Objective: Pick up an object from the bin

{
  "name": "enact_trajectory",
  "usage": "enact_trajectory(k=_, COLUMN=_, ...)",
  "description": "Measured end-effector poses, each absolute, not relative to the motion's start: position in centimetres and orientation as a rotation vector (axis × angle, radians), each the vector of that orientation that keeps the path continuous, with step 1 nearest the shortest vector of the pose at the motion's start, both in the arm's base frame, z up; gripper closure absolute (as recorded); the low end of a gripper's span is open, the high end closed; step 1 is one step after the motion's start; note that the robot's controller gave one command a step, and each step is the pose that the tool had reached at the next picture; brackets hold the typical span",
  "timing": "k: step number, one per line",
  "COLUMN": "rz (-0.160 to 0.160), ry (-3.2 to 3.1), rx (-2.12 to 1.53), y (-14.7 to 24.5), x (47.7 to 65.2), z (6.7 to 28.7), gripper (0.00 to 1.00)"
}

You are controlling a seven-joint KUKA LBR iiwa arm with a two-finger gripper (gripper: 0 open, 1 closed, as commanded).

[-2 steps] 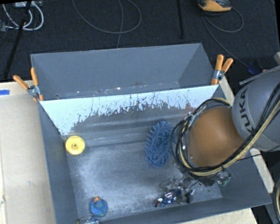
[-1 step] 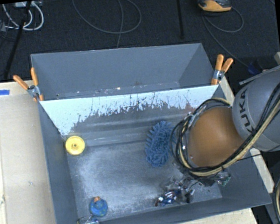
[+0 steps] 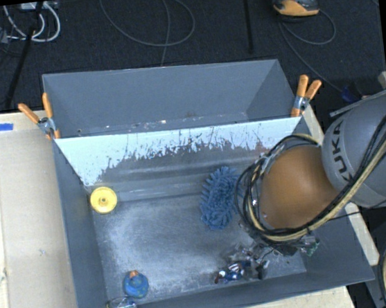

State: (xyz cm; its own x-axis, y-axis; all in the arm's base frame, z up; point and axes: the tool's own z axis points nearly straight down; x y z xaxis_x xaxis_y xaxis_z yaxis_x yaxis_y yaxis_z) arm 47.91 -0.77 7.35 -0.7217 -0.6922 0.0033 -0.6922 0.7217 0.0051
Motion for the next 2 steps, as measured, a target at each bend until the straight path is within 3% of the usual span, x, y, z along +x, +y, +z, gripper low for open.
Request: enact_trajectory(k=2, rz=-0.009, ry=-2.908, rx=1.166, y=-0.7, x=47.8, z=10.7, gripper=1.00)
